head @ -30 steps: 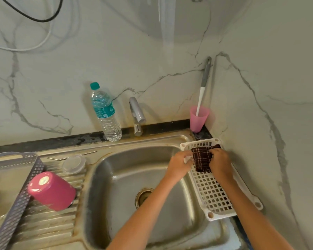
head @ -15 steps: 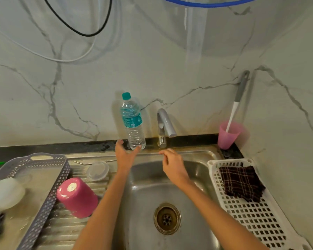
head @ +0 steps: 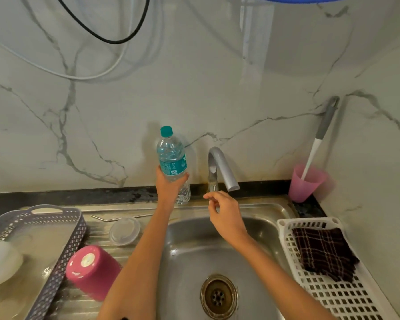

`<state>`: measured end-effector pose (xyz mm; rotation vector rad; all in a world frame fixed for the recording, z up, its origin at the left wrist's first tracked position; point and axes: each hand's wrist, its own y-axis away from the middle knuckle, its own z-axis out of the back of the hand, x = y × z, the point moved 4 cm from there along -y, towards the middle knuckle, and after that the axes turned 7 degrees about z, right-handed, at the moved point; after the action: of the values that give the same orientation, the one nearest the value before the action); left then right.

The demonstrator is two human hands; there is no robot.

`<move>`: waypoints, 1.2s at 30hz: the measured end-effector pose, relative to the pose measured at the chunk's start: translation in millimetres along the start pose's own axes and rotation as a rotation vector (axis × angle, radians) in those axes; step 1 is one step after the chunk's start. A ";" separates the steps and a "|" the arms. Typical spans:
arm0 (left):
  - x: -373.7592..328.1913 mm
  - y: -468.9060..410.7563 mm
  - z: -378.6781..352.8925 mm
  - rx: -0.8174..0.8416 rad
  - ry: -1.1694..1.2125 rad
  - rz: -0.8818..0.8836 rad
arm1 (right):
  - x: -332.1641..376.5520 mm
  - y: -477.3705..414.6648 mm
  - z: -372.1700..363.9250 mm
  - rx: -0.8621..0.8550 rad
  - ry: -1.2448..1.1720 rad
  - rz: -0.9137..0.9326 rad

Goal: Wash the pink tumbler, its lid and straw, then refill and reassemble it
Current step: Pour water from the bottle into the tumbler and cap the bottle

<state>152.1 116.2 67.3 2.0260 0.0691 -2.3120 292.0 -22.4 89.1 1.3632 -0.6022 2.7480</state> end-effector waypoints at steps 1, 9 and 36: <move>-1.0 8.6 2.5 0.001 0.003 -0.009 | 7.7 1.4 2.9 -0.011 -0.005 0.028; 16.8 111.4 30.5 0.101 0.035 0.004 | 87.7 12.7 42.3 -0.207 -0.214 0.296; 54.5 215.8 70.3 0.287 -0.041 0.077 | 135.0 40.6 49.5 0.683 0.172 0.398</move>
<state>92.7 -105.5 24.7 2.0569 -0.3566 -2.4329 238.8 -97.9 206.5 1.1422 0.1218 3.5530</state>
